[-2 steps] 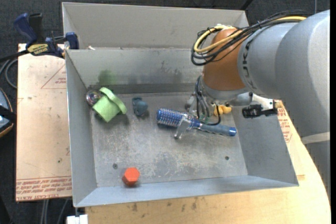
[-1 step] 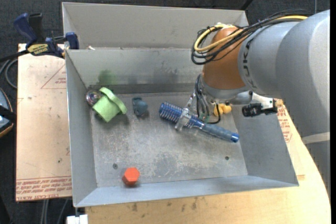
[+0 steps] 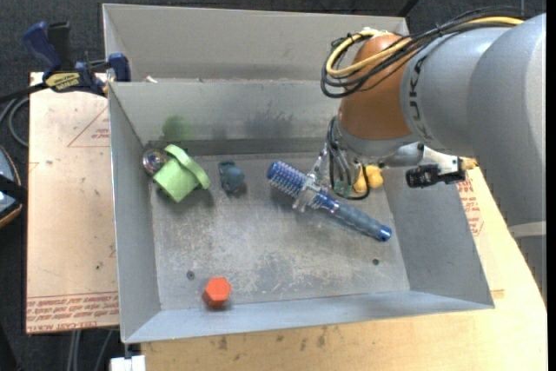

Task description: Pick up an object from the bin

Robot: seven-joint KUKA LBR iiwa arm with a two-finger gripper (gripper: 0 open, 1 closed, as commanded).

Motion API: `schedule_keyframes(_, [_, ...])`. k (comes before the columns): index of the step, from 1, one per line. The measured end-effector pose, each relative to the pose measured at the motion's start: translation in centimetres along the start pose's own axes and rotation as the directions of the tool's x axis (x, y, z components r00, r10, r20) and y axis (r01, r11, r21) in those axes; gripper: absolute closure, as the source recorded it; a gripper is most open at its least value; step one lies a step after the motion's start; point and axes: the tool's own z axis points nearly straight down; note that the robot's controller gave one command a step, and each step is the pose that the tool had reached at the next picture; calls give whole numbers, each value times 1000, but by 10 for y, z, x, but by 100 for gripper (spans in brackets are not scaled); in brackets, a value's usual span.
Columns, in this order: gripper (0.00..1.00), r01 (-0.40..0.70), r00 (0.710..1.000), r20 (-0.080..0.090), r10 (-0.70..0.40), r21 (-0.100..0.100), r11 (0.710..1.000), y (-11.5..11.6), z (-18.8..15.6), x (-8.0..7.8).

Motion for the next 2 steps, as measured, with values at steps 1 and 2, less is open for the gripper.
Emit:
schedule_keyframes(1, [100,2,1000,-2,-2,2,1000,0,-5,0])
schedule_keyframes(2, [100,5,1000,5,-5,-3,1000,2,-92,-2])
